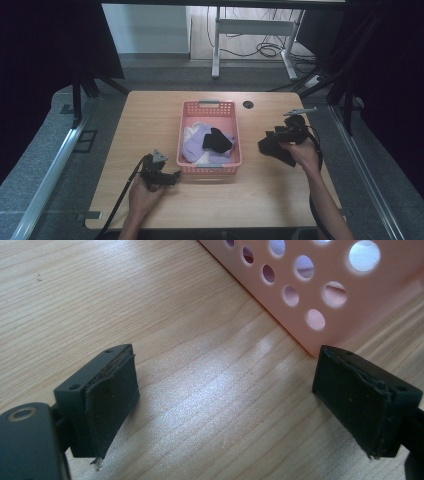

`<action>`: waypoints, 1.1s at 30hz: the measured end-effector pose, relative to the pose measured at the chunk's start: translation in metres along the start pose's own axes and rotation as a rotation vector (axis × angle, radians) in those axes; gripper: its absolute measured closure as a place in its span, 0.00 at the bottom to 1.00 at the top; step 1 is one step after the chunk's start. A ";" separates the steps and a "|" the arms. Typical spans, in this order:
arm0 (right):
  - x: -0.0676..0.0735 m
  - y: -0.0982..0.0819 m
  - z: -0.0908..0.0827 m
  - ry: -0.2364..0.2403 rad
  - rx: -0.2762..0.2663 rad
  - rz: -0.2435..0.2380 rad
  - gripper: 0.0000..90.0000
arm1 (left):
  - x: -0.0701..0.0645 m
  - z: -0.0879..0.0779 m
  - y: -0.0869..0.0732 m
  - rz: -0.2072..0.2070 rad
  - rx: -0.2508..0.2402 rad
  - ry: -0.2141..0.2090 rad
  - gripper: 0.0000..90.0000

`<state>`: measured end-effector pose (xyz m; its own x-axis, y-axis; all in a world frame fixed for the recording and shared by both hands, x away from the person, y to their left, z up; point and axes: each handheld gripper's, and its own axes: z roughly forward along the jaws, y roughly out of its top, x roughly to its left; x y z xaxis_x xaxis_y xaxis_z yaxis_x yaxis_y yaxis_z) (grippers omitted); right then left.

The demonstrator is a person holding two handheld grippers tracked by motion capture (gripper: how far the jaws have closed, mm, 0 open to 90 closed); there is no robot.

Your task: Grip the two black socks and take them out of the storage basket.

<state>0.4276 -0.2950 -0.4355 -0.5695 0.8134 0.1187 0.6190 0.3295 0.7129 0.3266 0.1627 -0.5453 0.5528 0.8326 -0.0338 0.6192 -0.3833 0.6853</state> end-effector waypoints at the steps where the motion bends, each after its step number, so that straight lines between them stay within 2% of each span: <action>1: 0.004 0.003 0.001 0.007 -0.003 -0.005 0.52 | 0.000 0.000 0.000 0.000 0.000 0.000 0.12; 8: 0.026 0.020 0.010 0.065 -0.011 -0.050 0.51 | 0.000 0.000 0.000 0.000 0.000 0.000 0.12; 9: 0.034 0.025 0.015 0.088 -0.010 -0.066 0.49 | 0.000 0.000 0.000 0.000 0.000 0.000 0.12; 11: 0.037 0.027 0.016 0.095 -0.007 -0.077 0.49 | 0.000 0.000 0.000 0.000 0.000 0.000 0.12; 20: 0.077 0.044 0.044 0.180 0.015 -0.137 0.44 | 0.000 0.000 0.000 0.000 0.001 0.000 0.12; 24: 0.092 0.048 0.058 0.196 0.034 -0.165 0.42 | 0.000 0.000 0.000 0.000 0.000 0.000 0.12; 25: 0.092 0.048 0.058 0.196 0.034 -0.165 0.42 | 0.000 0.000 0.000 0.000 0.000 0.000 0.12; 26: 0.098 0.049 0.066 0.207 0.043 -0.169 0.42 | 0.000 0.000 0.000 0.000 0.000 0.000 0.12; 29: 0.104 0.050 0.074 0.213 0.053 -0.175 0.42 | 0.000 0.000 0.000 0.000 0.000 0.000 0.12; 33: 0.117 0.051 0.094 0.208 0.096 -0.204 0.41 | 0.000 0.000 0.000 0.000 0.000 0.000 0.12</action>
<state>0.4435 -0.1383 -0.4504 -0.7794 0.6138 0.1257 0.5234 0.5277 0.6690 0.3266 0.1627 -0.5453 0.5526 0.8327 -0.0339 0.6196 -0.3833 0.6850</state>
